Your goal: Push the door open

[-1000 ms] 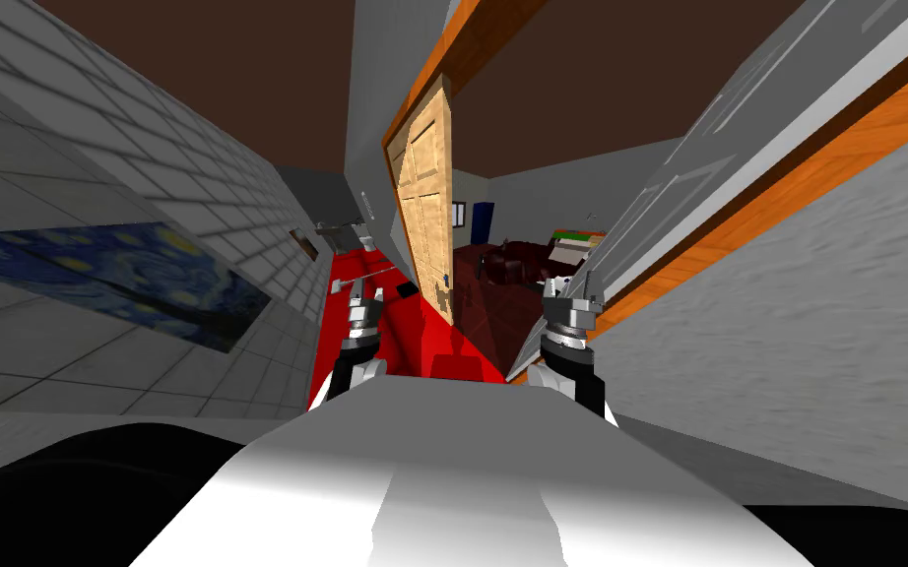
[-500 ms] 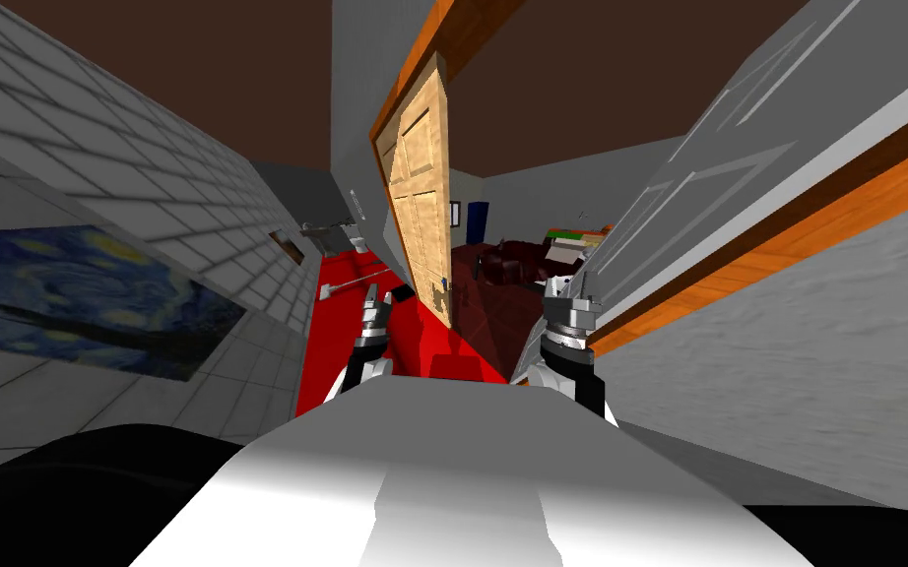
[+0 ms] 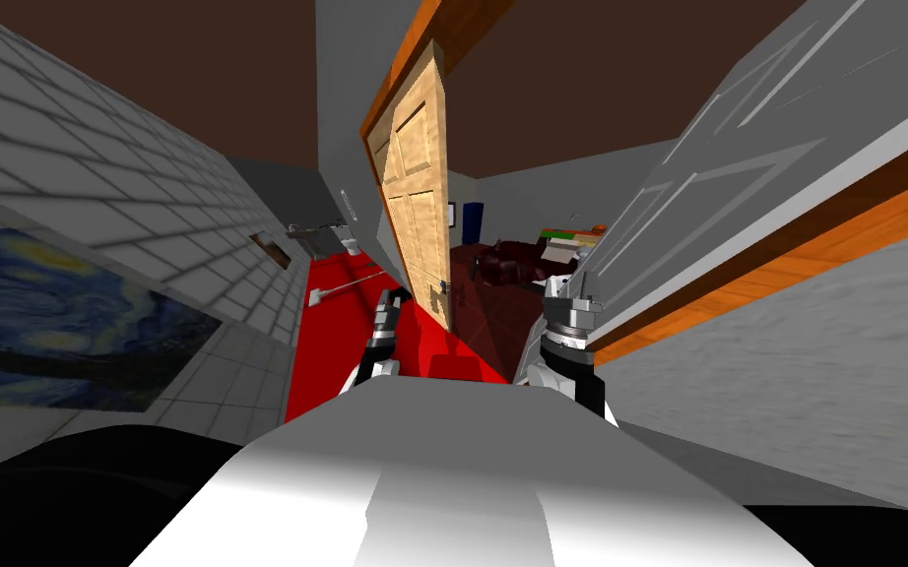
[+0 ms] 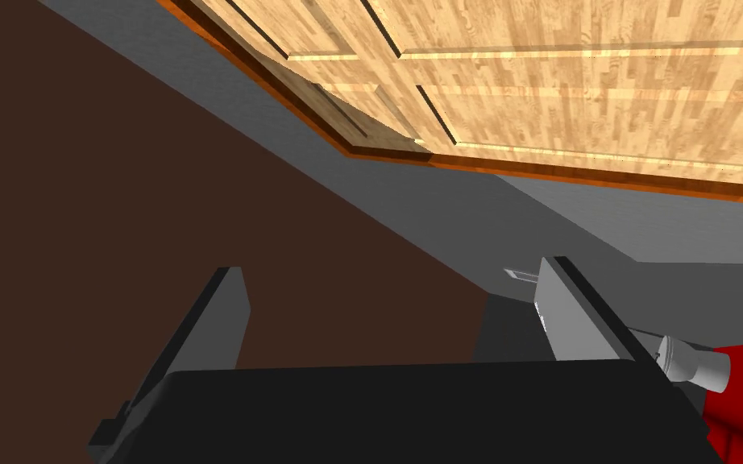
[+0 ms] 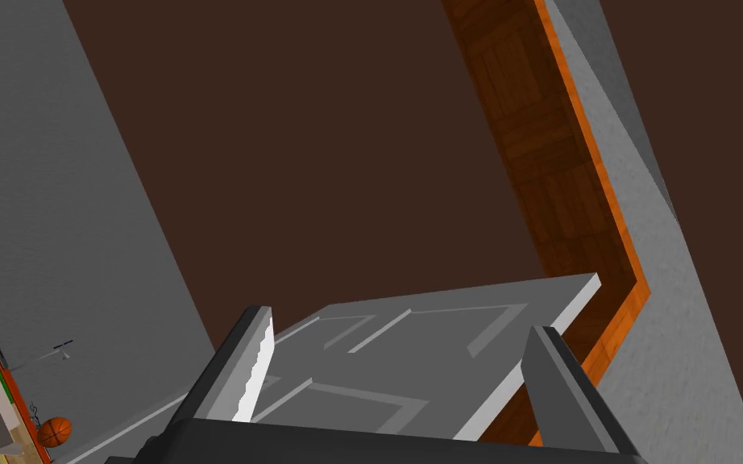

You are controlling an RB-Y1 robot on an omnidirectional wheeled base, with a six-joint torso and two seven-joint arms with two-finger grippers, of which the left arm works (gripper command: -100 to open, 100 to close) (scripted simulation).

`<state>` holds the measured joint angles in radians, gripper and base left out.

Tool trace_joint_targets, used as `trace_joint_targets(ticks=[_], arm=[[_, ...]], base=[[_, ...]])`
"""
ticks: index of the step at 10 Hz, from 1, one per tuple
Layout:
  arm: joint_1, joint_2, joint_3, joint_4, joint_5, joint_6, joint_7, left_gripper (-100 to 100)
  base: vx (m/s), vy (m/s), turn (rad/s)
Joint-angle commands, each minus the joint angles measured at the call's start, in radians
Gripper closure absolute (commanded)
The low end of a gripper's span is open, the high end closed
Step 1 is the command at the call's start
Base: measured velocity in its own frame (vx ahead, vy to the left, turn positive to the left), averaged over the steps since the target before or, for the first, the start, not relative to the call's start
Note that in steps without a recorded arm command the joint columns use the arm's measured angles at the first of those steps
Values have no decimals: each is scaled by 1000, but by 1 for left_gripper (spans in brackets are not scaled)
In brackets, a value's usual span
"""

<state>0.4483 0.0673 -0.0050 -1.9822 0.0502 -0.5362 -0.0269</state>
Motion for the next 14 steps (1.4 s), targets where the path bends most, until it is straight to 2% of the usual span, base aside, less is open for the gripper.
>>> trace_joint_targets(ticks=[1,7,14], arm=[[-24,5,-9,43,-1,0,5,-100],[-85,13,-63,214,-14,-35,19,-100],[-163,18,-133,444,-29,-80,36,-100]], base=[[78,91,-88],[94,100,-109],[76,109,-118]])
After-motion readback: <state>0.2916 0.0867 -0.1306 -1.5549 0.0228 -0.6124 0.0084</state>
